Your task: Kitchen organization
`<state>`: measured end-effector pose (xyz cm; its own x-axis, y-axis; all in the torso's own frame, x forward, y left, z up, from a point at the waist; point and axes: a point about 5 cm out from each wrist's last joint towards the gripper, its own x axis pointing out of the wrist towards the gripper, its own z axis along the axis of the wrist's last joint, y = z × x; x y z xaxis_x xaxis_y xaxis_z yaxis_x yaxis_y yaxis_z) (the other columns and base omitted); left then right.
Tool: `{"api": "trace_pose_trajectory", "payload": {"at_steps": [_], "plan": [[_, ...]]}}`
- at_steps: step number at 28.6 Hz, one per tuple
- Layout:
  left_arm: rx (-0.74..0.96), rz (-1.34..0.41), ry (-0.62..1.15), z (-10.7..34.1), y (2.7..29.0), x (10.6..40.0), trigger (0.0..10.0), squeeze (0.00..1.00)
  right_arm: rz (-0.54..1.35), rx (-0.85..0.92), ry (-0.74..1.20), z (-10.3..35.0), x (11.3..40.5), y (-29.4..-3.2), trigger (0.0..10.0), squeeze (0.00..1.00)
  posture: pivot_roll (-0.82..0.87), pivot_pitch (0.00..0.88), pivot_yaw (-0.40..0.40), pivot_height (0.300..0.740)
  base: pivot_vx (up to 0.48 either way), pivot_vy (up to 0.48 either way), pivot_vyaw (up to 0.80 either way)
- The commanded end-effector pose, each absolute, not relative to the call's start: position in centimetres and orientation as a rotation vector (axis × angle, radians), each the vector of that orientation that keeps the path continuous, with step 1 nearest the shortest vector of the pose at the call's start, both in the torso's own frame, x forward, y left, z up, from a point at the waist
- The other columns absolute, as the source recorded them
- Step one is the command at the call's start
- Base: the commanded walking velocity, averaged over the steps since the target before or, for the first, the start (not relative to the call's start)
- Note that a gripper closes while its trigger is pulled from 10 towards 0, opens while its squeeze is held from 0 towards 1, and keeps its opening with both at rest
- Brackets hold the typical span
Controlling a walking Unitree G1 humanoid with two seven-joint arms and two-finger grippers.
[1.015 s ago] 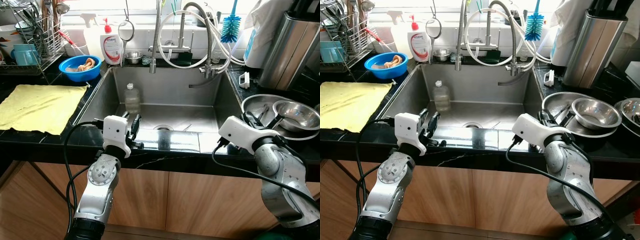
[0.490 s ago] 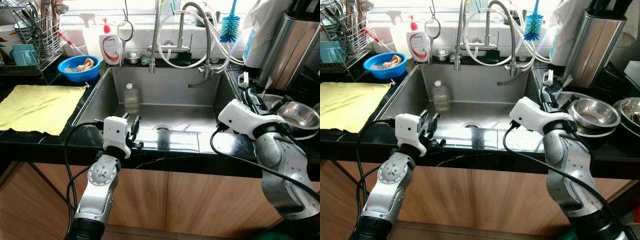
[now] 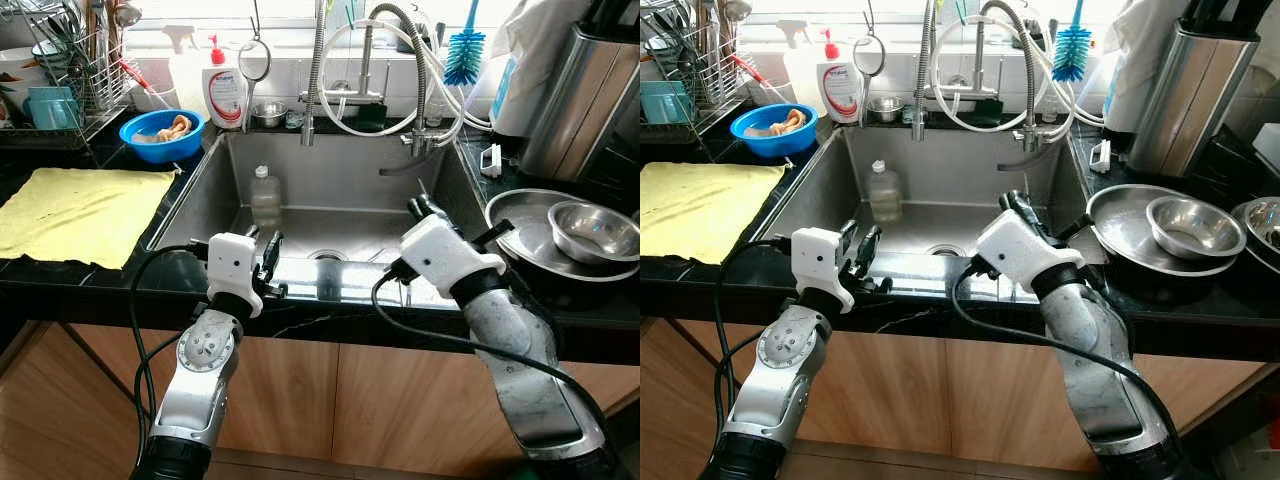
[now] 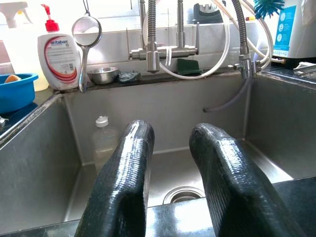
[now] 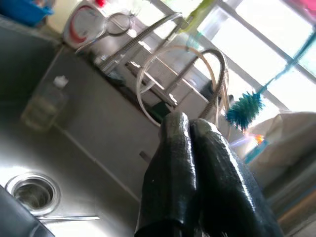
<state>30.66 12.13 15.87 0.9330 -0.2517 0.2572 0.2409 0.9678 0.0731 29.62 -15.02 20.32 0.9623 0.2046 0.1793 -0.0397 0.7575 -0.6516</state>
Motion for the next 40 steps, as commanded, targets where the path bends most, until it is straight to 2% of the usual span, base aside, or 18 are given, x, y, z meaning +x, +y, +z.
{"api": "trace_pose_trajectory", "payload": {"at_steps": [1, 11, 19, 26, 40], "plan": [[0.047, -0.253, -0.313, 16.9, 12.3, 30.7, 10.0, 0.00, 0.122, -0.664, -0.243, 20.0, 29.9, -15.5, 10.0, 0.00, -0.11, 0.000, 0.040, 0.740, 0.000, 0.000, 0.00], [0.047, -0.240, -0.333, 17.3, 12.2, 30.8, 10.0, 0.00, 0.108, -0.353, -0.219, 20.0, 31.9, -15.4, 10.0, 0.00, -0.10, 0.000, 0.041, 0.740, 0.000, 0.000, 0.00], [0.039, -0.240, -0.369, 18.2, 11.8, 30.8, 10.0, 0.00, 0.233, -0.213, -0.263, 20.0, 31.9, -12.5, 10.0, 0.00, -0.08, 0.000, 0.039, 0.740, 0.000, 0.000, 0.00], [0.049, -0.212, -0.370, 18.1, 12.4, 30.8, 10.0, 0.00, 0.274, -0.144, -0.285, 20.0, 31.9, -11.4, 10.0, 0.00, -0.08, 0.000, 0.039, 0.740, 0.000, 0.000, 0.00], [0.060, -0.223, -0.367, 18.2, 12.4, 30.8, 10.0, 0.00, 0.239, -0.128, -0.299, 20.3, 32.0, -12.0, 10.0, 0.00, -0.08, 0.000, 0.053, 0.740, 0.000, 0.000, 0.00]]}}
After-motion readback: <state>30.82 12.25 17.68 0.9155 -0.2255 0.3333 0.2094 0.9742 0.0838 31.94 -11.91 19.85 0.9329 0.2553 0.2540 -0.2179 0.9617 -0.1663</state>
